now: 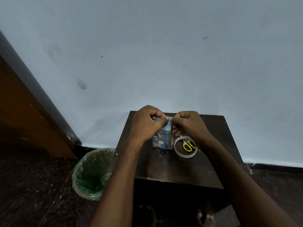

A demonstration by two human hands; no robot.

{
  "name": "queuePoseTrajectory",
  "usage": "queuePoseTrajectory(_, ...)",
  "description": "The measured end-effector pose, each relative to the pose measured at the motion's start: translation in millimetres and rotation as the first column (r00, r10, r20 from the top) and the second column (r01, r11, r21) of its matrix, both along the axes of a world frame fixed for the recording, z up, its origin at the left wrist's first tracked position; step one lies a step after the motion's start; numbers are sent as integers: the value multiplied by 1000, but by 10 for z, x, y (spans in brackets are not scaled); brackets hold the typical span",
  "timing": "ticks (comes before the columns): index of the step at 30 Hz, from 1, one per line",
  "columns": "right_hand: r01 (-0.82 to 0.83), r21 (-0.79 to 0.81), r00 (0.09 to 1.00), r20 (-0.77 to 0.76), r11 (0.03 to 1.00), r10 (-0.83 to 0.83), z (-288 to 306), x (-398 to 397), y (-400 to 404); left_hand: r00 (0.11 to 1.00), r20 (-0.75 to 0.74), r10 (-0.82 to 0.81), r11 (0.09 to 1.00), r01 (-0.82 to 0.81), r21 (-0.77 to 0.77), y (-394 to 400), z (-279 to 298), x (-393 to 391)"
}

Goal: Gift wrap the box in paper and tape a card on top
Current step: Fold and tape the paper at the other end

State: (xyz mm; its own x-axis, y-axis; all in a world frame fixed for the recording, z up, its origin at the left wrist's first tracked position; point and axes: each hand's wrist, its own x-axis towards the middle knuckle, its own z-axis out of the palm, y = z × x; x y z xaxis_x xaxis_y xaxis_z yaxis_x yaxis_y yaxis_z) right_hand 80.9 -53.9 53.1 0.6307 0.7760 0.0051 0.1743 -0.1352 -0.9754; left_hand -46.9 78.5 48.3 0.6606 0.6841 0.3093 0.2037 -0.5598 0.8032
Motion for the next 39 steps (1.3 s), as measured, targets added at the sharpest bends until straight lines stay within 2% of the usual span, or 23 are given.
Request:
queuePoseTrajectory(6,8,-16,1000,-10,1000,-8,-4,7,-2,998,-15,64,997,-63,42,-2,-21,37)
queuePoseTrajectory(15,46,-29,992,-112,999,-49,-45,17,8,995,-39,90,995,-88,53,-43,11,44)
queuePoseTrajectory(17,55,-39,980,-191,998,-61,-61,19,9,993,-40,111,994,-110,27,-51,11,48)
queuePoseTrajectory(20,-7,-25,905,-426,1000,-5,-116,64,-24,990,12,137,984,-135,-117,-42,20,36)
queuePoseTrajectory(22,-41,-15,873,-486,999,28,-174,99,-57,990,38,136,976,-127,-180,-21,4,31)
queuePoseTrajectory(26,2,-73,962,-272,997,-22,-295,97,-62,986,60,153,969,-138,-204,-5,-37,54)
queuePoseTrajectory(30,109,111,962,-262,988,-77,-238,98,-30,984,138,115,953,-70,-295,16,-59,33)
queuePoseTrajectory(32,56,136,969,-248,989,-21,-185,104,-38,974,162,159,956,-111,-272,42,-82,10)
queuePoseTrajectory(35,-36,63,986,-158,997,45,-183,70,-33,968,85,236,954,-215,-208,118,-107,-44)
queuePoseTrajectory(38,-76,78,990,-111,994,85,-221,31,-3,981,91,171,916,-124,-383,139,-130,-53)
queuePoseTrajectory(39,-74,98,991,-99,992,84,-232,20,12,980,91,179,910,-130,-394,123,-128,-50)
